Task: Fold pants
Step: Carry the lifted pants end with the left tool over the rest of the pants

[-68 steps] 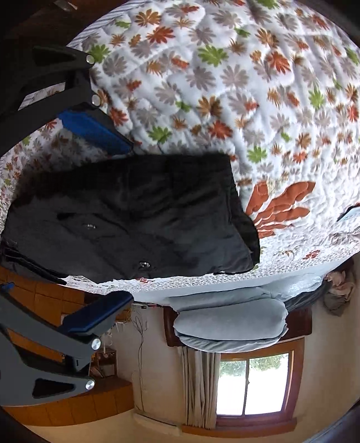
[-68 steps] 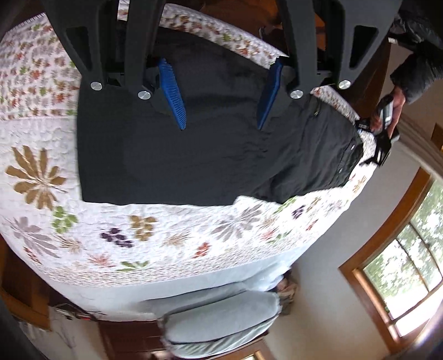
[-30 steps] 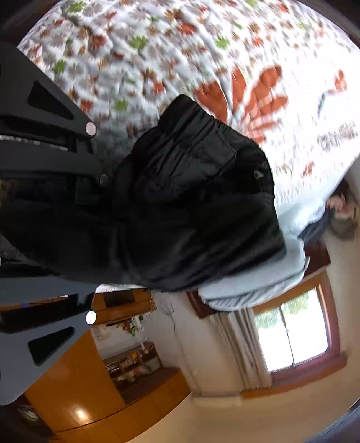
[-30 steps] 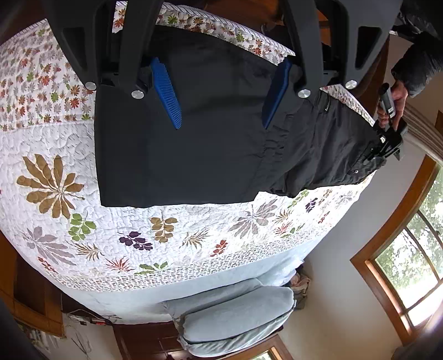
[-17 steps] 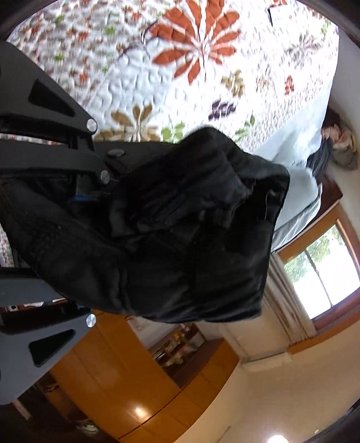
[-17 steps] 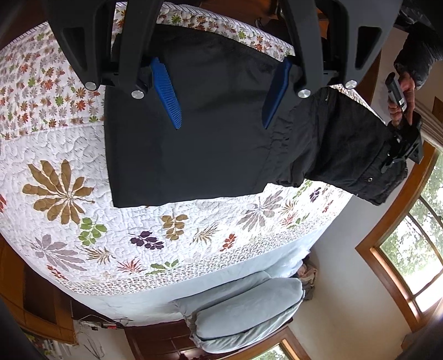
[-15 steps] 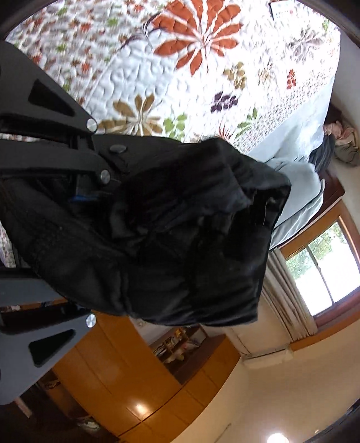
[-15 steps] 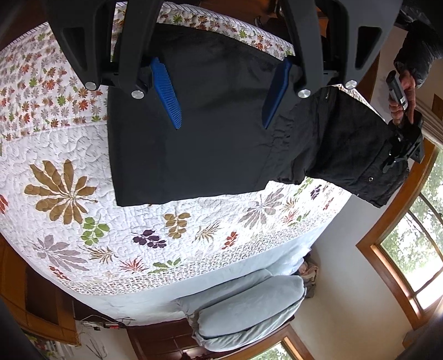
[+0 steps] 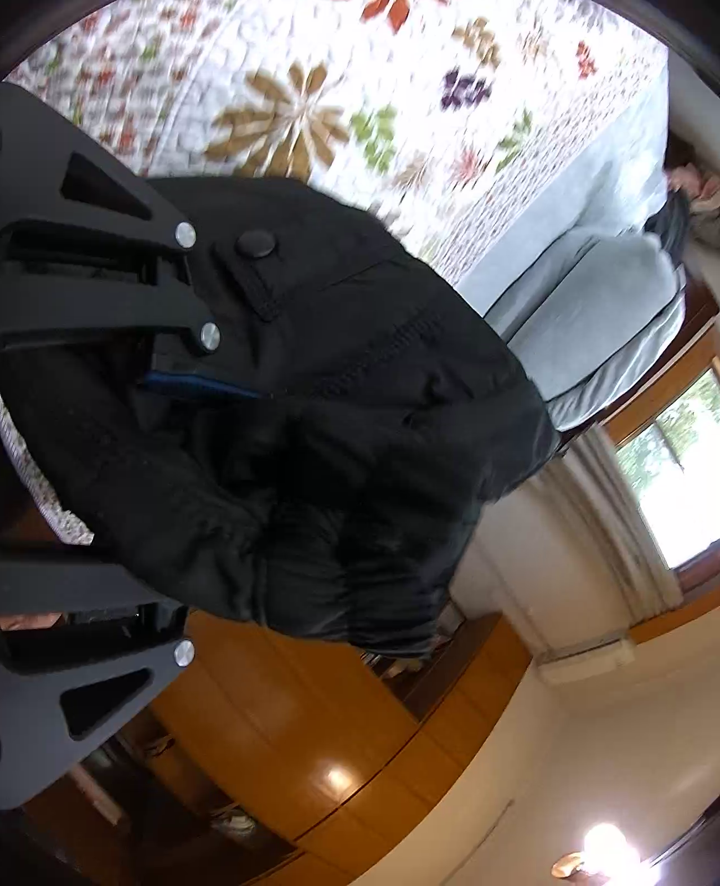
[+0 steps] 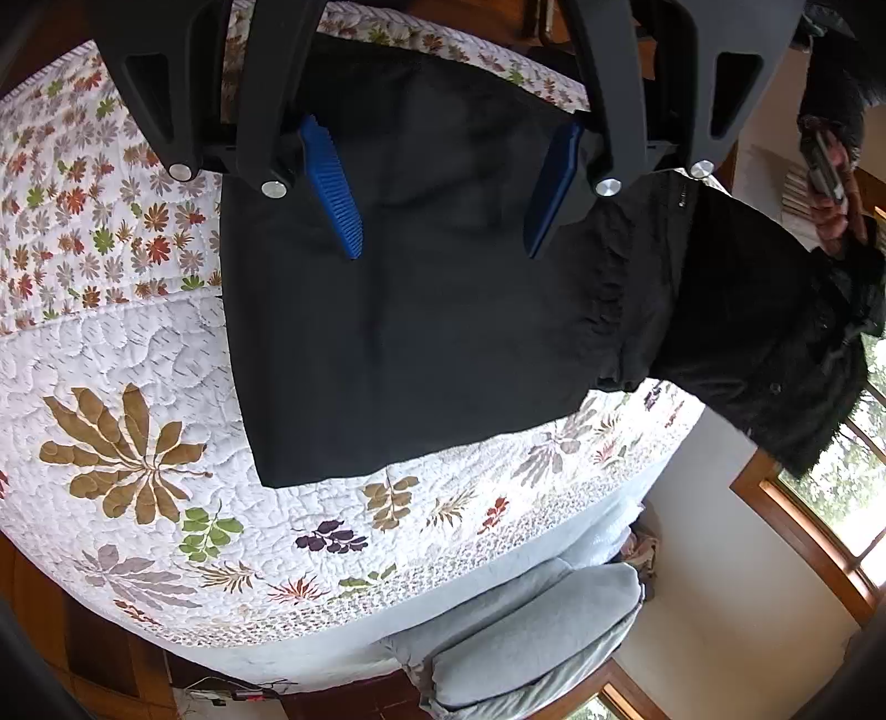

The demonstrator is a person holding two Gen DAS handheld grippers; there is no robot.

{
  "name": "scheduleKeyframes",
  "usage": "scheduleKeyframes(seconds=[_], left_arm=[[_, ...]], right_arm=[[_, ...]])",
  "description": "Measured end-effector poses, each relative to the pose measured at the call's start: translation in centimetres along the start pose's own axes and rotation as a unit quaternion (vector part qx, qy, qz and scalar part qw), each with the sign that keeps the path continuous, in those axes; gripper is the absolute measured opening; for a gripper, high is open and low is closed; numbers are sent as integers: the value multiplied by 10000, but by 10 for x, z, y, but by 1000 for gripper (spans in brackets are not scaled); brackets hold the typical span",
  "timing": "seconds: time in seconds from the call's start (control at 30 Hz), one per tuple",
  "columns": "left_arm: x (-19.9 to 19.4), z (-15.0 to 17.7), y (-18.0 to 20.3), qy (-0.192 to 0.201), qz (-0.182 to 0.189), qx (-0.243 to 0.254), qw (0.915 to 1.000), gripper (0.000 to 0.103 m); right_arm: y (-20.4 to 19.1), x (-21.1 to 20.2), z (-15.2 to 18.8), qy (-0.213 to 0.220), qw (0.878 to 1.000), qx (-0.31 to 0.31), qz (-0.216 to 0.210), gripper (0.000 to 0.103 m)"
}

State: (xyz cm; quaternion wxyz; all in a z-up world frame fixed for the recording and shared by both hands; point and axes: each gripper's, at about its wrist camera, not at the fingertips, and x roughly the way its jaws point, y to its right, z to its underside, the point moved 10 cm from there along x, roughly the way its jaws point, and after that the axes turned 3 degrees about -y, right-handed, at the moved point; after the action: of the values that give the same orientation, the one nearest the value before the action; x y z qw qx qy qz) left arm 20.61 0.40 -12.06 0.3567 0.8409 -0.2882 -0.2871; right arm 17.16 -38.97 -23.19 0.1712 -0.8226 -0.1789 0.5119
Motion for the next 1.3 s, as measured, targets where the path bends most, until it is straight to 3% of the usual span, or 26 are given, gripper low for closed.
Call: scheduleKeyframes(seconds=[0.2, 0.43, 0.6, 0.77, 1.07, 1.13, 1.2, 1.3], left_arm=[[49, 47, 15, -727, -87, 494, 9961, 27], [78, 94, 15, -1204, -255, 1055, 9868, 28], [104, 121, 8, -1558, -453, 1391, 9769, 31], [127, 138, -5, -1797, -598, 1569, 9693, 33], [147, 149, -6, -1933, -766, 1989, 9577, 37], [152, 153, -3, -1960, -809, 2089, 9547, 38], [154, 153, -2, -1971, -852, 2138, 9530, 38], [152, 153, -5, -1967, -888, 2108, 9534, 40]], right_arm=[[1, -4, -4, 63, 9999, 74, -98, 62], [-16, -17, -20, 143, 9955, 399, -843, 64], [-56, -19, -41, 95, 9892, 352, -1418, 80], [-94, 4, -58, -346, 9802, 426, -1902, 85], [-115, 54, -48, -994, 9725, 675, -1994, 86], [-120, 63, -46, -1072, 9736, 624, -1915, 85], [-124, 69, -43, -1154, 9735, 559, -1894, 69], [-129, 70, -43, -1130, 9732, 522, -1934, 59]])
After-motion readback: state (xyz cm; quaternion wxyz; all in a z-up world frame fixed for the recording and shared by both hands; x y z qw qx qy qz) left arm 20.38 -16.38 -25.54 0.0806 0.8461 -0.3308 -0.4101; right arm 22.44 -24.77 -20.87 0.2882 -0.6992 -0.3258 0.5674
